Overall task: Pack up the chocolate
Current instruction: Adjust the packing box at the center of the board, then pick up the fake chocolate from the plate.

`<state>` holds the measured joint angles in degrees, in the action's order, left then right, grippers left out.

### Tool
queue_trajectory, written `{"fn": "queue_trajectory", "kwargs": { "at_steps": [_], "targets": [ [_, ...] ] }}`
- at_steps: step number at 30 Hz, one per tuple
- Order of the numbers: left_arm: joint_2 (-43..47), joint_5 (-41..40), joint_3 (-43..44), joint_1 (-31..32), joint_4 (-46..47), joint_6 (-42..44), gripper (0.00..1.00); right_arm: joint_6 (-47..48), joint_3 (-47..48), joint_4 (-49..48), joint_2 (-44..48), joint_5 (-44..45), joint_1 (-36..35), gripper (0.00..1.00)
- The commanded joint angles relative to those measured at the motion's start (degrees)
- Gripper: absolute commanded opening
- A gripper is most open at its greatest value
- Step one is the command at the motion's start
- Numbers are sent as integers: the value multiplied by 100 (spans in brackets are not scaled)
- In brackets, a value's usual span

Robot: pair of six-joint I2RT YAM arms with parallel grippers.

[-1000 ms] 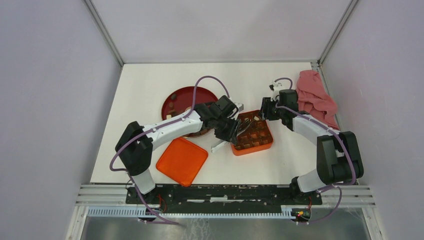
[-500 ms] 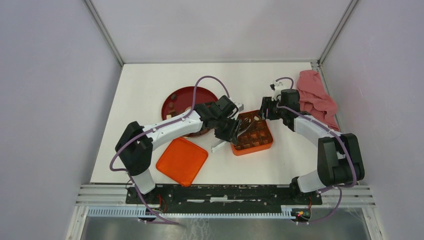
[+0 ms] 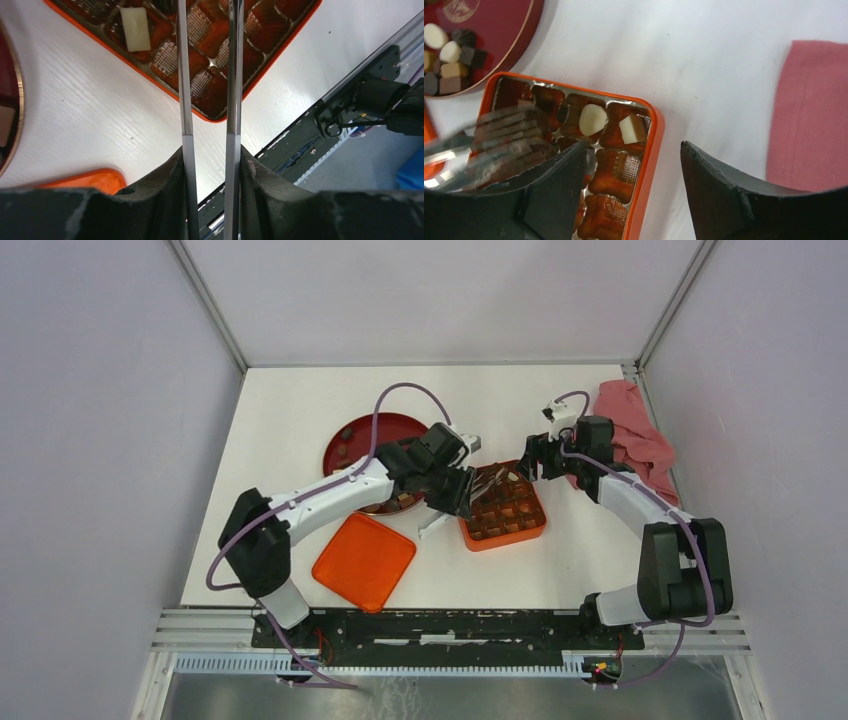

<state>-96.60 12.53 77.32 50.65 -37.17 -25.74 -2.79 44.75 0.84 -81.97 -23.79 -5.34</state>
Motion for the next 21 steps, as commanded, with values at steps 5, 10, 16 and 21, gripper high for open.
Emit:
{"fn": "queue_trajectory", "kwargs": {
  "at_steps": [5, 10, 16, 21],
  "targets": [
    [1162, -184, -50, -960, -214, 130, 42, 867, 161, 139, 234, -1338, 274, 76],
    [1577, -328, -335, -1868, -1009, 530, 43, 903, 192, 166, 224, -1400, 321, 77],
    [1708, -928, -534, -2369, -1793, 779, 43, 885, 164, 145, 152, -1383, 323, 77],
    [1727, -1082, -726, -2691, -1838, 898, 43, 868, 154, 136, 99, -1391, 316, 77]
  ]
}}
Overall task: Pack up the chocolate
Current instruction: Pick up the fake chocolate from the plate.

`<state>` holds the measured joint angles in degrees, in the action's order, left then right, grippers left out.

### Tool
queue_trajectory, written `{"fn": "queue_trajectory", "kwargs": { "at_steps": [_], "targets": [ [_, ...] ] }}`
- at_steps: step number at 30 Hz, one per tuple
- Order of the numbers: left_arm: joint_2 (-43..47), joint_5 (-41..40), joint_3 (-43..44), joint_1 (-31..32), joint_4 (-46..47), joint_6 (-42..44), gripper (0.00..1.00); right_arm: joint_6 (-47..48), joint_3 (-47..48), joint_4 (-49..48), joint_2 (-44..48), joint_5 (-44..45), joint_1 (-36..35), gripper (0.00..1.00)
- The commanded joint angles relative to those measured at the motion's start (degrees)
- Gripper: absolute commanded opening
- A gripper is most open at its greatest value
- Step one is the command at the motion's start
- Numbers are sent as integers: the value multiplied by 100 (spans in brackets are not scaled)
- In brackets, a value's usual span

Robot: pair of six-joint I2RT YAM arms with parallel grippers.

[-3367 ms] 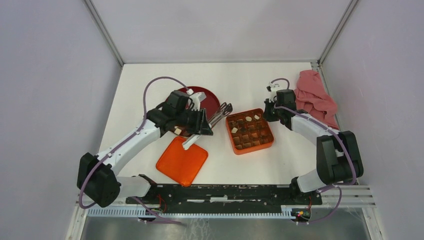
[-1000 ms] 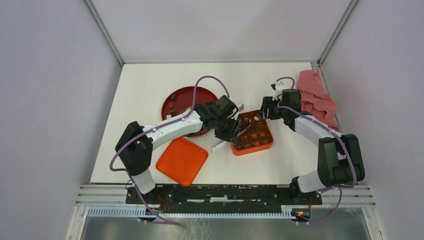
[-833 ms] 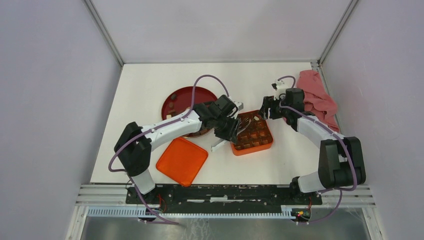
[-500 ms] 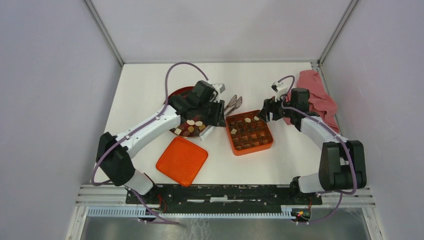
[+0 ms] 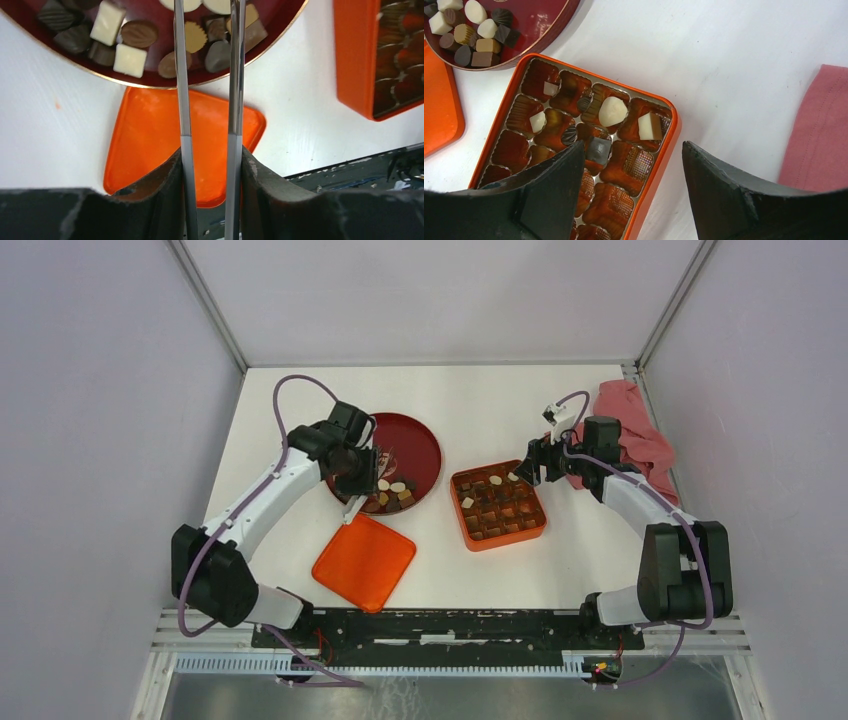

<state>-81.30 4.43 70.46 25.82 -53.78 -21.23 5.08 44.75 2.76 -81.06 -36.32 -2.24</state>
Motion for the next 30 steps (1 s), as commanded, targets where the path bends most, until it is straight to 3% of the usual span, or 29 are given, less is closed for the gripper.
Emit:
{"fn": "queue_trajectory", "kwargs": {
  "at_steps": [1, 13, 30],
  "targets": [
    [152, -320, -36, -254, -187, 535, 43, 81, 148, -58, 10, -140, 7, 77],
    [-675, -635, 554, -864, -462, 1549, 44, 72, 30, -160, 73, -104, 7, 78],
    [-1144, -326, 774, -1043, -601, 1933, 44, 54, 34, -163, 63, -130, 12, 78]
  ]
}}
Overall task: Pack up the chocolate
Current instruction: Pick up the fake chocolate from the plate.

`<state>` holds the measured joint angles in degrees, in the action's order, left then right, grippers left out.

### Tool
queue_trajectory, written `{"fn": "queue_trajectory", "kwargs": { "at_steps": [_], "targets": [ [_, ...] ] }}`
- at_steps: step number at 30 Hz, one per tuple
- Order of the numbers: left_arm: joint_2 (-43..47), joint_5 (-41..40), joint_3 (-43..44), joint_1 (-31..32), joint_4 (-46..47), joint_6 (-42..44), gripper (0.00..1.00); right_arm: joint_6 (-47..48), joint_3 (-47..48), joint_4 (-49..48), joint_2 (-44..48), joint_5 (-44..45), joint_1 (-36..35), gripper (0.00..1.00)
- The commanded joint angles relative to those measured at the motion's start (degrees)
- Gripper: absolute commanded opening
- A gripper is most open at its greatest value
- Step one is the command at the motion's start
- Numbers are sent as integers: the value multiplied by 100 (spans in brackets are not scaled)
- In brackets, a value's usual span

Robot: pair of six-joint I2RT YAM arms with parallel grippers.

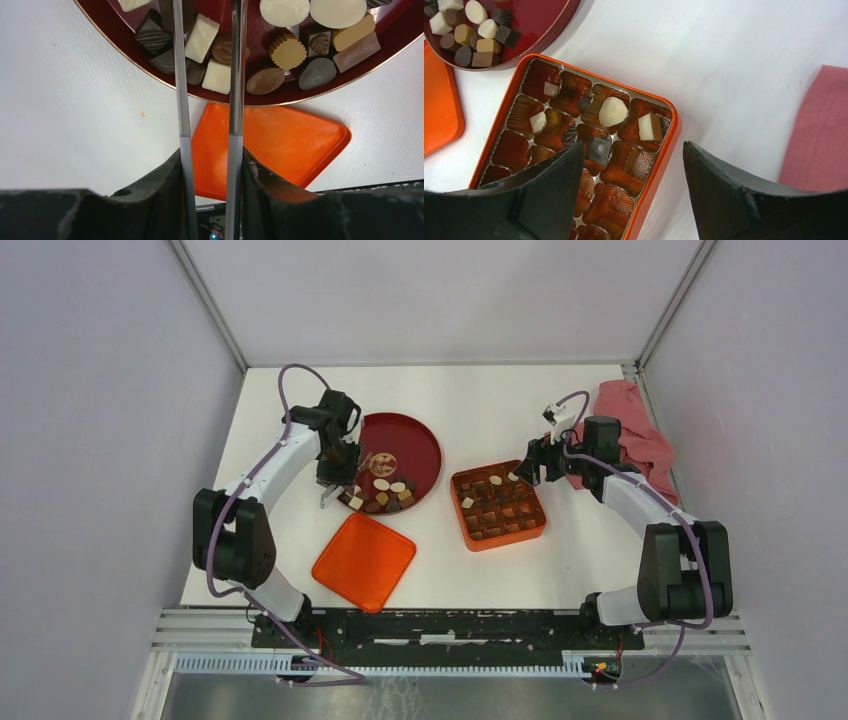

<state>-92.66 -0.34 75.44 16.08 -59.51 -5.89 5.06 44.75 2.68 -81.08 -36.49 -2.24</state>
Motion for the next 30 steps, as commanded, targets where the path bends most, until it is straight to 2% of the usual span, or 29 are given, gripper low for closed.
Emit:
{"fn": "queue_trajectory", "kwargs": {
  "at_steps": [1, 27, 30],
  "targets": [
    [-25, 173, 278, -74, -37, 410, 44, 57, 34, -153, 66, -113, 10, 78],
    [-140, 444, 117, -197, -178, 466, 43, 48, 51, -146, 65, -138, 22, 78],
    [-170, 473, 81, -210, -175, 451, 40, 39, 68, -136, 65, -148, 17, 78]
  ]
}}
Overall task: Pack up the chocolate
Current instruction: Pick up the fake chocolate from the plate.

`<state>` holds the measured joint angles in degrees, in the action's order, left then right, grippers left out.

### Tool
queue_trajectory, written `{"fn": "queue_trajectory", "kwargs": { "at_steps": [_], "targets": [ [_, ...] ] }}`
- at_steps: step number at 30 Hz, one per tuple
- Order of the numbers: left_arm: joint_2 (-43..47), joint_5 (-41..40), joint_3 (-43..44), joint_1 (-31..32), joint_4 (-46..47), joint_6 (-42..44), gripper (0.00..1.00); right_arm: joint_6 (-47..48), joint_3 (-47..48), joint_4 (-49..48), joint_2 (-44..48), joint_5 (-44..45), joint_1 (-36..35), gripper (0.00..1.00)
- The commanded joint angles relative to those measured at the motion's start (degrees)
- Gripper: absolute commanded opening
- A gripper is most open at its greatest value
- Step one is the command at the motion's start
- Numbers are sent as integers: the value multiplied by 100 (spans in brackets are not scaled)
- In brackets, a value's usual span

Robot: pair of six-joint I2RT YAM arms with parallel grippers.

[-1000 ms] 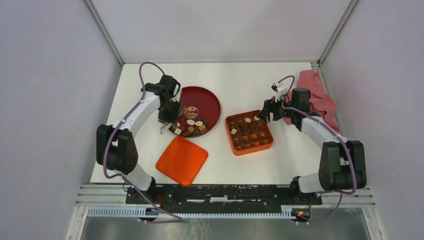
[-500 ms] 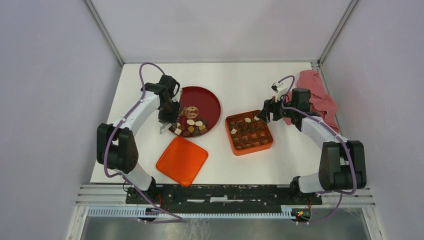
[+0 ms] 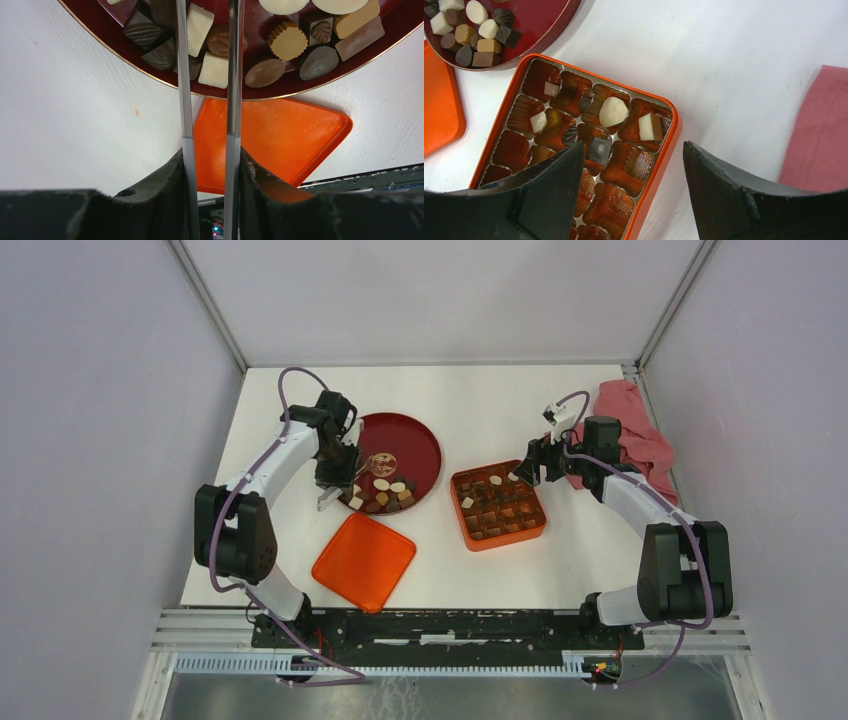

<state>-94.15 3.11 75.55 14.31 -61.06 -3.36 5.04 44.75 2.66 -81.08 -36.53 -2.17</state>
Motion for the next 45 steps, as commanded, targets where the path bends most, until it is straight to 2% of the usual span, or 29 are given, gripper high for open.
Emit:
{"fn": "queue_trajectory", "kwargs": {
  "at_steps": [1, 3, 7, 8, 16, 39, 45],
  "targets": [
    [-29, 140, 66, -32, -20, 195, 37, 41, 62, -134, 64, -143, 13, 78],
    [-44, 169, 65, -39, -20, 186, 31, 41, 63, -133, 81, -143, 17, 78],
    [-27, 188, 127, -42, -5, 129, 5, 41, 62, -134, 91, -143, 13, 78],
    [2, 194, 153, -43, 9, 104, 2, 41, 64, -134, 91, -145, 15, 78],
    [411, 568, 226, -42, 367, -170, 2, 50, 51, -118, 92, -145, 14, 78],
    [1319, 1363, -402, -40, 881, -637, 2, 50, 34, -125, 80, -143, 15, 78],
    [1601, 1791, -597, -33, 1092, -817, 2, 230, 38, -37, 56, -33, 15, 78]
  ]
}}
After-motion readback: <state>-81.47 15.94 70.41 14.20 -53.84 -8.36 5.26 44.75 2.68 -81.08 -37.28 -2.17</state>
